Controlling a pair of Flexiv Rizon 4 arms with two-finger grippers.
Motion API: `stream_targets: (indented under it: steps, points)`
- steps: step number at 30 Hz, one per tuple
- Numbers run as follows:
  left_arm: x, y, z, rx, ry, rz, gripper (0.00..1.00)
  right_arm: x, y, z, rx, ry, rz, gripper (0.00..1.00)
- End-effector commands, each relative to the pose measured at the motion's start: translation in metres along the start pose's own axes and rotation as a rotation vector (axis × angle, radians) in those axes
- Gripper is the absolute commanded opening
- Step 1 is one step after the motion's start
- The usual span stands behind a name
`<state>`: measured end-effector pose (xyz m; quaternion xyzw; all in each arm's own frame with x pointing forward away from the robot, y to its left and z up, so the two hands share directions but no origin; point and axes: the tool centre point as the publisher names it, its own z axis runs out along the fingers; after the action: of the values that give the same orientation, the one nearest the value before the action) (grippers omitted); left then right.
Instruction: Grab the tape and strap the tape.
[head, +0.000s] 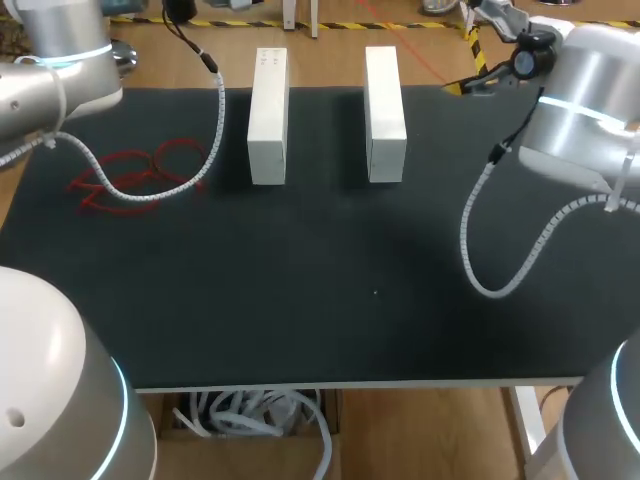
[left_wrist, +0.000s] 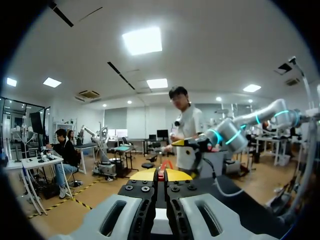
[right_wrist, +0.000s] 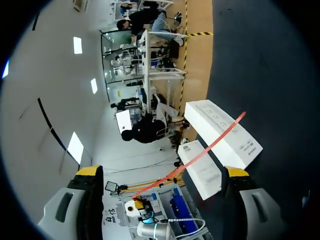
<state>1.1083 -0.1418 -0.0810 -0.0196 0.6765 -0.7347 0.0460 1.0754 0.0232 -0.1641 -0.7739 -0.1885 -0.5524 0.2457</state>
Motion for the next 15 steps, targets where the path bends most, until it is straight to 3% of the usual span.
stream_targets:
  steps: [1, 5, 9, 15]
  points:
    - [0.001, 0.0, 0.0, 0.001, -0.003, 0.001, 0.0, -0.005, -0.006, 0.008, -0.173, 0.169, -0.038, 1.0]
    - [0.001, 0.0, 0.0, 0.001, -0.003, 0.001, 0.0, -0.004, -0.002, 0.011, -0.241, 0.199, -0.016, 1.0]
    - [0.001, 0.0, 0.0, 0.001, -0.003, 0.001, 0.0, -0.006, 0.002, 0.013, -0.311, 0.193, 0.108, 1.0]
    - [0.001, 0.0, 0.0, 0.001, -0.003, 0.001, 0.0, -0.007, 0.006, 0.017, -0.369, 0.185, 0.112, 1.0]
